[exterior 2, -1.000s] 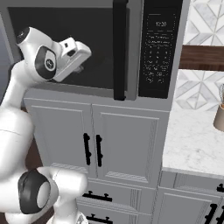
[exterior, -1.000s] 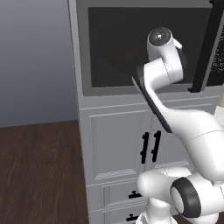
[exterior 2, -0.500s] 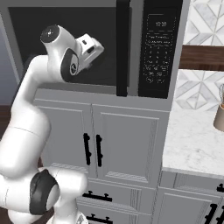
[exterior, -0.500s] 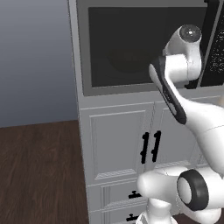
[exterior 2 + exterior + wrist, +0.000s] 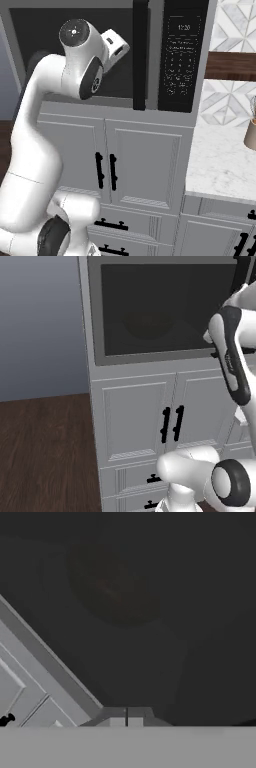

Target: Open the microwave, place the bowl with waffle inside the microwave, then close the microwave door and turn it on.

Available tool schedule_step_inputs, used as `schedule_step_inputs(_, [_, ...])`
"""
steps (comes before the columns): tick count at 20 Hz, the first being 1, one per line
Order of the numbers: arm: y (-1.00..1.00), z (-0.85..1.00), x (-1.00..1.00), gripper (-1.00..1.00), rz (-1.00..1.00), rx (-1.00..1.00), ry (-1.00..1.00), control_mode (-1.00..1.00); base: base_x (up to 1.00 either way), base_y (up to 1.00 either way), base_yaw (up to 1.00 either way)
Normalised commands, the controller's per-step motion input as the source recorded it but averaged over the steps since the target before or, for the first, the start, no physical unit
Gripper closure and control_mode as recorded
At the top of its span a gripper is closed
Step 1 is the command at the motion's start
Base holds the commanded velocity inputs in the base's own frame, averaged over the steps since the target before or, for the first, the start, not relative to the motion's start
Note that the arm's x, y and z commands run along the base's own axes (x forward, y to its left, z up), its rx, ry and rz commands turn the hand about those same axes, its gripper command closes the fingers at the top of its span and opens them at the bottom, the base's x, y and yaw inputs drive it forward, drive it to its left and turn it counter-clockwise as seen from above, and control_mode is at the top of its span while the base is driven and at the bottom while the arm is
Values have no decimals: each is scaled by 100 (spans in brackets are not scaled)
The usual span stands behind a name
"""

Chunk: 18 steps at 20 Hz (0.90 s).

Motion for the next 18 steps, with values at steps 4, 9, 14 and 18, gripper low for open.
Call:
schedule_step_inputs(4, [-85, -12, -100, 100, 1, 10, -22, -100, 0, 0, 0])
schedule_step_inputs(9, [-100, -21, -37, 100, 0, 26, 2, -100, 0, 0, 0])
schedule_step_inputs(14, [-94, -32, 0, 100, 2, 17, 0, -100, 0, 0, 0])
schedule_step_inputs(18, [-44, -8, 0, 100, 3, 6, -13, -100, 0, 0, 0])
